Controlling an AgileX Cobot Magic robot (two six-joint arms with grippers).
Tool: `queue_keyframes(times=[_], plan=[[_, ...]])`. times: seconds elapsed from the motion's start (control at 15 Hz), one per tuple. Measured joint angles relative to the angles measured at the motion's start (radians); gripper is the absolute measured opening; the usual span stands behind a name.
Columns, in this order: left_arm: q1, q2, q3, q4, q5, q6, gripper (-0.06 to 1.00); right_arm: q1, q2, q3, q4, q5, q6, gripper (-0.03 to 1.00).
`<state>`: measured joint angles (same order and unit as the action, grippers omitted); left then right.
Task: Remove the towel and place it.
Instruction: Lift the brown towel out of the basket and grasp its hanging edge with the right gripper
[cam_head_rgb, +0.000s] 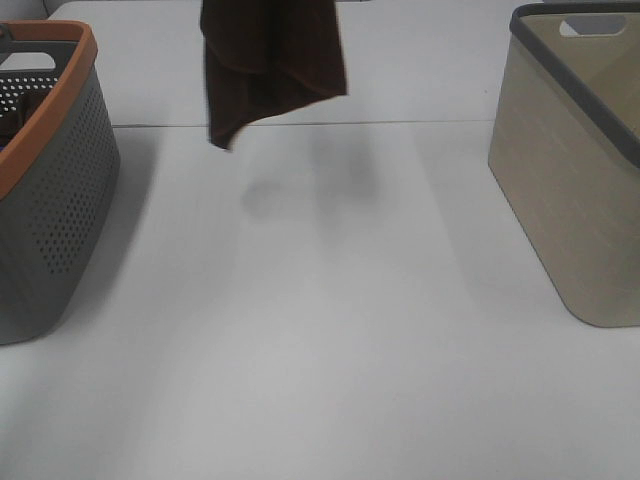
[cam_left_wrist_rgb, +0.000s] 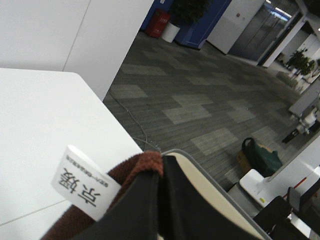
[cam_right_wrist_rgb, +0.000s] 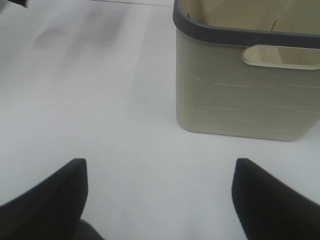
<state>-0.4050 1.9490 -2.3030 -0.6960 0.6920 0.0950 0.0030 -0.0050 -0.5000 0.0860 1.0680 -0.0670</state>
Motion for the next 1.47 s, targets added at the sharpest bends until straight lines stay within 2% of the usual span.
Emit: queue_keyframes(times=[0.2, 0.27, 0.53, 0.67, 0.8, 1.0, 1.13, 1.47], plan=[[-0.062, 0.033, 0.0, 0.137, -0.01, -0.054, 0.0, 0.0, 0.0, 0.0, 0.0, 0.0, 0.0, 0.76], [-0.08, 0.046, 0.0, 0.214, -0.011, -0.114, 0.0, 0.0, 0.02, 0.0, 0.01, 0.0, 0.0, 0.76], [-0.101, 0.053, 0.0, 0.343, -0.008, -0.248, 0.0, 0.0, 0.134, -0.003, 0.078, -0.012, -0.009, 0.76], [-0.111, 0.053, 0.0, 0.395, 0.009, -0.31, 0.0, 0.0, 0.195, -0.013, 0.153, -0.078, -0.066, 0.76], [-0.123, 0.053, 0.0, 0.414, 0.015, -0.332, 0.0, 0.004, 0.234, -0.013, 0.237, -0.134, -0.146, 0.76], [-0.158, 0.053, 0.0, 0.423, 0.019, -0.336, 0.0, 0.057, 0.345, -0.014, 0.372, -0.205, -0.319, 0.76], [-0.162, 0.053, 0.0, 0.427, 0.022, -0.336, 0.0, 0.094, 0.442, -0.026, 0.394, -0.254, -0.406, 0.76], [-0.162, 0.053, 0.0, 0.432, 0.038, -0.337, 0.0, 0.18, 0.691, -0.115, 0.384, -0.387, -0.504, 0.74]])
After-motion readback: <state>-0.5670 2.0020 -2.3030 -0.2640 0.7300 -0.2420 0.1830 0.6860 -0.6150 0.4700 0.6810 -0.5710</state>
